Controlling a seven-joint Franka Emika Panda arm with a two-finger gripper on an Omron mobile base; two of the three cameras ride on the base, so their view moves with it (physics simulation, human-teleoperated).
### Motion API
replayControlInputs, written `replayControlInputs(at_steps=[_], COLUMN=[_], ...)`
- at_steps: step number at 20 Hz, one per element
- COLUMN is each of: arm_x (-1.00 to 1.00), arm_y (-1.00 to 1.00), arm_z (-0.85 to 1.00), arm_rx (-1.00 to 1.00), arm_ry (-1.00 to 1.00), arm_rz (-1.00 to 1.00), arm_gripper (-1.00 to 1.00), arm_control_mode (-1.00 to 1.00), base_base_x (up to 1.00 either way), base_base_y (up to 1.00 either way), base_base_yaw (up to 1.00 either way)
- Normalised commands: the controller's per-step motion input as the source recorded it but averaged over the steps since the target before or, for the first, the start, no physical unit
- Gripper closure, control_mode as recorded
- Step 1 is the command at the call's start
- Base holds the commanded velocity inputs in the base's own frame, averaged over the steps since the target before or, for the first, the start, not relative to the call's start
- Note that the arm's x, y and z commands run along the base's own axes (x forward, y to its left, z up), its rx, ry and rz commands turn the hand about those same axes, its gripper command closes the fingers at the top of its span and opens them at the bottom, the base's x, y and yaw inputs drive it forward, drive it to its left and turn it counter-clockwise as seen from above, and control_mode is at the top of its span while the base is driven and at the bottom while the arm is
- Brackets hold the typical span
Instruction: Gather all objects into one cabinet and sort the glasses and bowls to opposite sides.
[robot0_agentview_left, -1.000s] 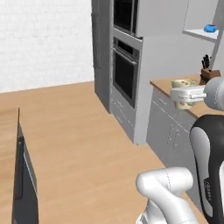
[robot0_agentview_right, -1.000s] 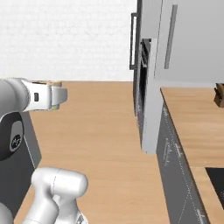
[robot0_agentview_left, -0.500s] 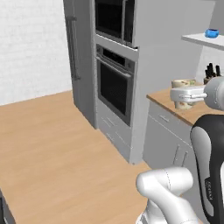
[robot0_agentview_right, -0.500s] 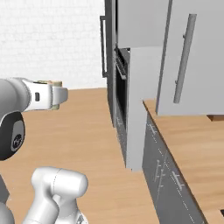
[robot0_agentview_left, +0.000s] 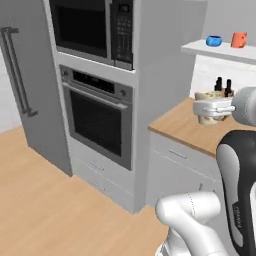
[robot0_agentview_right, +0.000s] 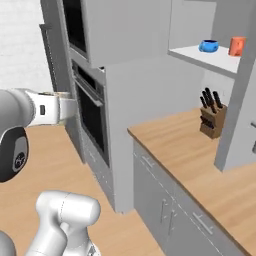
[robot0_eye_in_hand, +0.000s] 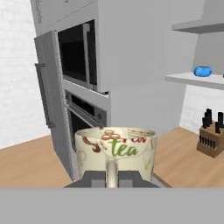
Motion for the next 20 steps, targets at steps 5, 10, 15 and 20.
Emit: replayControlInputs(at_steps=[5,10,15,20], arm_x=[0.00,0.00,0.00,0.00], arm_y=[0.00,0.00,0.00,0.00], arm_z=[0.00,0.00,0.00,0.00], arm_rx=[0.00,0.00,0.00,0.00], arm_ry=[0.00,0.00,0.00,0.00], arm_rz=[0.00,0.00,0.00,0.00], arm_gripper=[1.00,1.00,1.00,1.00], arm_control_mode=[1.00,1.00,1.00,1.00], base_base_x=[0.71,0.73,0.70,0.23], base_base_y=[0.00,0.01,0.06,0.27], base_base_yaw=[-0.61,-0.61,-0.58,-0.56])
